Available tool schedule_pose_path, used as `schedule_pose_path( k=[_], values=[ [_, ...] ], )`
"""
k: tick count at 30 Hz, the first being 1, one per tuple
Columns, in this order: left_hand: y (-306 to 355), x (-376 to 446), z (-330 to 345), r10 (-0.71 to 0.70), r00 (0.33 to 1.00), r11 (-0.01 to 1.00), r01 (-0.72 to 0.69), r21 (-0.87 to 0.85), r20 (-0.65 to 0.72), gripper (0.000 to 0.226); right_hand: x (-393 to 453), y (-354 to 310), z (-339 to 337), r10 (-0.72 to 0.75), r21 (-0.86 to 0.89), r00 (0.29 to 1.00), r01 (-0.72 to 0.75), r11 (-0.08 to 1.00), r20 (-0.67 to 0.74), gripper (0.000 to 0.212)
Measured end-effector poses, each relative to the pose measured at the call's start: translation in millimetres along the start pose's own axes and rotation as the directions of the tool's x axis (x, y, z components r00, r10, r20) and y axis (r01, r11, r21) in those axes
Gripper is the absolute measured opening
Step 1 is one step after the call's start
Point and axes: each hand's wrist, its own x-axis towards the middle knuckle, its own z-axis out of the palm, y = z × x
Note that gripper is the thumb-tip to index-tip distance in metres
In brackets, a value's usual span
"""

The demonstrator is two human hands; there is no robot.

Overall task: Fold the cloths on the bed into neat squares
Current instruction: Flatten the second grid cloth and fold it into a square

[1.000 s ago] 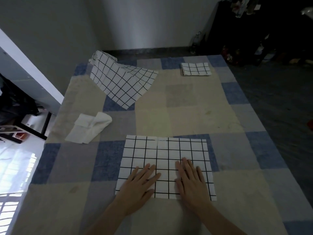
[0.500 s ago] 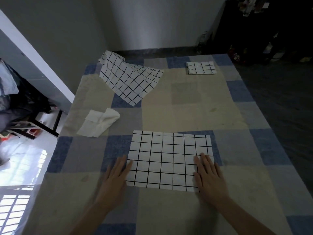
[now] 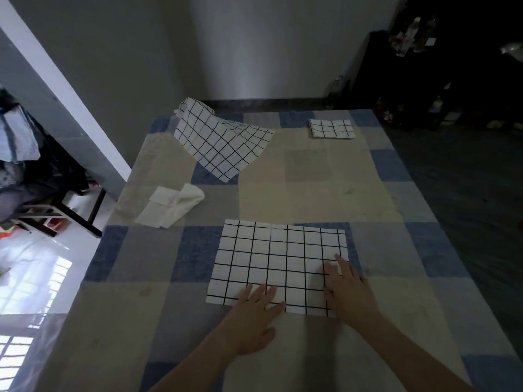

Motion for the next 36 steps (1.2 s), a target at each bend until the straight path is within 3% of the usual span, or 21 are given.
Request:
schedule_pose_path(
  k=[3,7,10,13,15,17,20,22,23,25,27,29,31,34,36],
  values=[
    [4.6,5.6,-11.1,-0.033,0.999,0.999,0.033,0.001,0.036,0.061,-10.5,1.7,-4.3,0.202,0.066,0.979,-0.203,0.977,0.028,0.053],
    [11.7,14.2,-22.3,-0.061,0.996,0.998,0.060,0.025,0.059,0.056,-25.0,8.6,-8.0,0.458,0.099,0.867,-0.482,0.870,0.198,0.046],
    [16.4,20.9,-29.9,-0.069,0.993,0.998,0.068,0.018,0.094,0.053,-30.3,17.8,-7.3,0.452,0.071,0.840,-0.492,0.868,0.300,0.047],
    [19.0,25.1,-36.6,-0.083,0.989,0.996,0.080,0.030,0.126,0.051,-30.0,21.2,-5.3,0.402,0.192,0.825,-0.503,0.843,0.397,0.050],
    [20.1,26.4,-39.4,-0.080,0.988,0.997,0.077,0.030,0.134,0.050,-28.6,18.2,-6.3,0.363,0.325,0.821,-0.522,0.788,0.440,0.036],
    [20.9,26.2,-42.1,-0.083,0.984,0.997,0.081,0.021,0.158,0.050,-25.2,16.4,-4.9,0.385,0.526,0.807,-0.586,0.616,0.448,0.032],
    [22.0,24.4,-44.9,-0.095,0.979,0.996,0.094,0.012,0.180,0.052,-22.1,14.3,-5.6,0.395,0.750,0.776,-0.608,0.261,0.492,0.033],
    [22.9,23.1,-44.2,-0.099,0.978,0.995,0.098,0.012,0.182,0.055,-23.2,9.5,-12.0,0.325,0.792,0.743,-0.610,-0.028,0.585,0.026],
    [22.9,22.9,-42.5,-0.104,0.978,0.995,0.104,0.009,0.183,0.056,-25.6,6.4,-17.5,0.303,0.787,0.735,-0.608,-0.101,0.607,0.021],
    [21.5,23.2,-38.3,-0.114,0.977,0.993,0.116,-0.003,0.181,0.057,-26.7,1.4,-22.7,0.303,0.806,0.751,-0.578,-0.127,0.586,0.009],
    [19.1,24.2,-36.3,-0.112,0.975,0.993,0.118,-0.023,0.190,0.059,-22.0,-2.1,-21.9,0.347,0.853,0.784,-0.510,-0.114,0.515,0.011],
    [15.5,25.3,-41.0,-0.106,0.971,0.990,0.124,-0.069,0.214,0.058,-15.3,-10.4,-29.2,0.364,0.901,0.833,-0.431,-0.044,0.416,0.011],
    [8.0,26.2,-51.5,-0.109,0.967,0.955,0.166,-0.246,0.230,0.051,-7.2,-18.0,-41.1,0.317,0.927,0.884,-0.374,0.035,0.344,0.010],
    [-9.7,25.6,-72.2,-0.199,0.972,0.663,0.226,-0.713,0.124,0.029,2.8,-31.5,-78.4,0.140,0.964,0.959,-0.258,0.067,0.247,0.017],
    [-23.7,28.3,-91.9,-0.340,0.941,0.532,0.201,-0.823,0.010,0.029,5.6,-37.7,-110.5,0.023,0.981,0.982,-0.188,0.052,0.187,0.018]
  ],
)
